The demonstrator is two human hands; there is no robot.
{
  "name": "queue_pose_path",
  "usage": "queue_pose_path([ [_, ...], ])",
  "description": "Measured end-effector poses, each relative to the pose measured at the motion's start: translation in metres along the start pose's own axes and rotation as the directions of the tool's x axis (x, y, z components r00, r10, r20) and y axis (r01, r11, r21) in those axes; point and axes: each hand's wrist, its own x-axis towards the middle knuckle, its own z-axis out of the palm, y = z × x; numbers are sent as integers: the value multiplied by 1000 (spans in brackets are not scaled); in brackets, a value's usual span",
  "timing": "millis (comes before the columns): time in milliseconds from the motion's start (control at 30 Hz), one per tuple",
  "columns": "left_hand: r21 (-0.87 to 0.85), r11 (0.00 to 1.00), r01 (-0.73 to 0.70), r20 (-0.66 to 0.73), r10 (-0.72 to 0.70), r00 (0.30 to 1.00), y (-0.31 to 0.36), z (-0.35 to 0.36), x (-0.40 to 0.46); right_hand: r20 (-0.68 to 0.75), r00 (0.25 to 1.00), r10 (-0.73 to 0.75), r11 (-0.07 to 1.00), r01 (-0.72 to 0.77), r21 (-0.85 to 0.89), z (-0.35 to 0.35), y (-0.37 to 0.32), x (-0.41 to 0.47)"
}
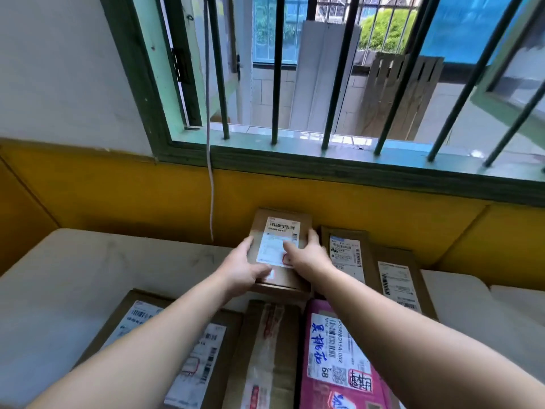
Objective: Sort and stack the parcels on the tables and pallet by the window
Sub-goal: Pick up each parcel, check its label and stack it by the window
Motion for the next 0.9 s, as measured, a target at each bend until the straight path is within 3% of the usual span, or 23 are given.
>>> queue_pose_path([
  [367, -39, 934, -356, 112, 358, 927, 73, 31, -126, -297, 923, -246, 958, 279, 72, -103, 14, -169],
  [633, -184, 842, -508, 335, 539, 773, 154, 150, -217, -578, 803, -147, 987, 158, -33, -238, 90, -299],
  [767, -218, 795, -566, 467, 595, 654, 195, 240, -272, -683, 730, -32, 996, 77, 35, -307, 164, -363],
  [900, -236, 717, -656, 542, 658, 524, 232, 358, -346, -787, 611, 83, 996, -46, 70, -389, 259, -444],
])
